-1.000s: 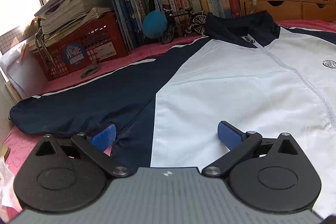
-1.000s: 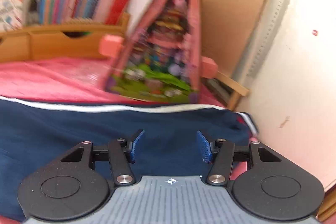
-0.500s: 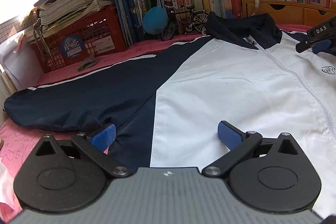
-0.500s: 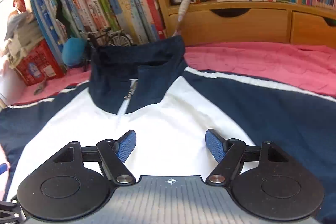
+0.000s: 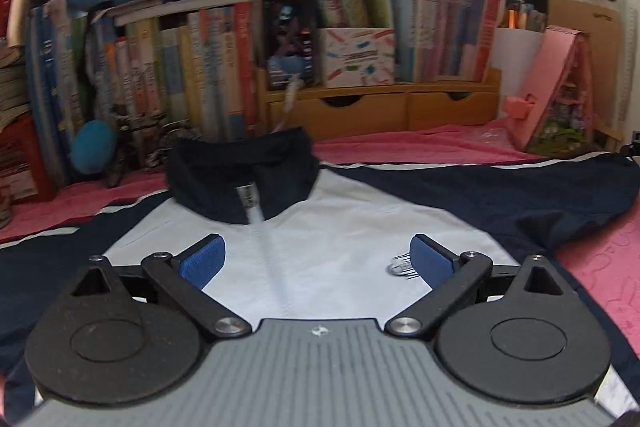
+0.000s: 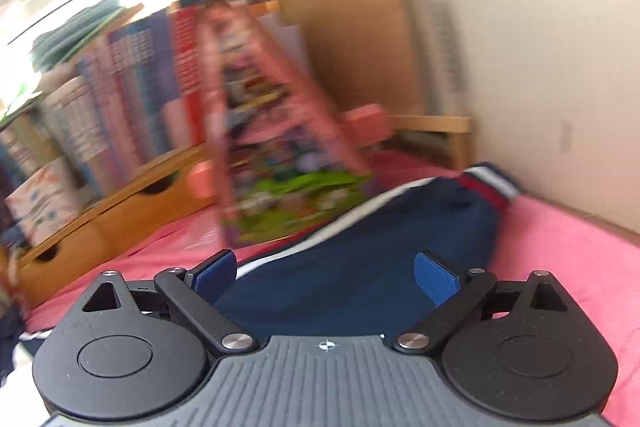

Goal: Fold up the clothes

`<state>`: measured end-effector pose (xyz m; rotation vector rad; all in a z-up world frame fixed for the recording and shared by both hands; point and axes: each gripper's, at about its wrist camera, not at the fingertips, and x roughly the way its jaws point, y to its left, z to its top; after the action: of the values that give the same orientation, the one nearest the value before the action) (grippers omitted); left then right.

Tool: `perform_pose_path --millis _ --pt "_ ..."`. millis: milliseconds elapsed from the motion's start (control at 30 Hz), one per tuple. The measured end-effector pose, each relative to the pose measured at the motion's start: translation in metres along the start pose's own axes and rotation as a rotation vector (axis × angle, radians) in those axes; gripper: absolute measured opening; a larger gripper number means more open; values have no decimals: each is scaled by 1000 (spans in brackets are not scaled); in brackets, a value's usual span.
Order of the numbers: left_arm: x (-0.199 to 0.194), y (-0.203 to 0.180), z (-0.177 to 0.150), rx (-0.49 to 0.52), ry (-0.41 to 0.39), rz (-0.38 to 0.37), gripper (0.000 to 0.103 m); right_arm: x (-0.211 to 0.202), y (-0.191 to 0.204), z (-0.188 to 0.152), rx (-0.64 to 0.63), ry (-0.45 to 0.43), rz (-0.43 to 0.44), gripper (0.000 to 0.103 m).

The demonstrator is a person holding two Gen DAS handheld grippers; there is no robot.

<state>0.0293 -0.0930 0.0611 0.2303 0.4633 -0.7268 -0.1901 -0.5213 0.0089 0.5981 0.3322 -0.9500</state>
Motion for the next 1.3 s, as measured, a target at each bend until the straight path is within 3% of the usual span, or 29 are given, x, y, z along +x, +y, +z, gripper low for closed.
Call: perform_pose_path --millis 67,167,233,267,300,333,400,467,567,633,700,733,867,933,1067,1100,1200,1300 --pt "20 -41 11 52 -25 -104 100 11 -35 8 72 -2 -67 96" --pt "56 -93 19 146 2 -162 99 30 -60 10 119 26 -68 96" --pt "73 -108 21 172 36 -183 98 43 -67 10 119 54 -55 92" --pt "81 -113 20 178 64 -194 97 49 -68 11 111 69 -50 71" --pt "87 -116 19 188 96 -204 97 54 -68 13 99 85 -45 23" --pt "93 -119 14 203 128 -209 97 56 -69 18 97 78 -41 13" --pt "102 -121 2 222 182 -229 99 55 -71 28 103 48 -34 12" --pt "101 -119 0 206 187 -239 103 58 -68 43 28 11 -31 12" --pt "100 -115 -2 181 192 -253 103 71 -56 56 -106 20 -45 18" --pt "99 -113 -3 165 195 -262 103 78 -50 55 -156 72 -143 35" --pt "98 -111 -5 148 199 -272 103 72 -51 49 -140 82 -239 71" --pt "98 -110 -6 140 200 -276 103 65 -52 45 -131 74 -265 77" --pt "65 -80 -6 56 175 -317 102 23 -35 29 -222 15 -247 80" --pt "44 -59 -8 32 146 -301 102 -2 -12 21 -316 -17 -165 82" --pt "-3 8 -20 34 93 -108 102 -51 62 -7 -536 -45 95 96" --pt "-10 28 -26 21 103 -54 102 -60 82 -15 -591 -39 164 101" --pt "-28 86 -43 -42 139 102 102 -93 151 -52 -780 6 426 103" --pt "-44 146 -58 -173 179 230 102 -118 216 -86 -853 78 614 103"
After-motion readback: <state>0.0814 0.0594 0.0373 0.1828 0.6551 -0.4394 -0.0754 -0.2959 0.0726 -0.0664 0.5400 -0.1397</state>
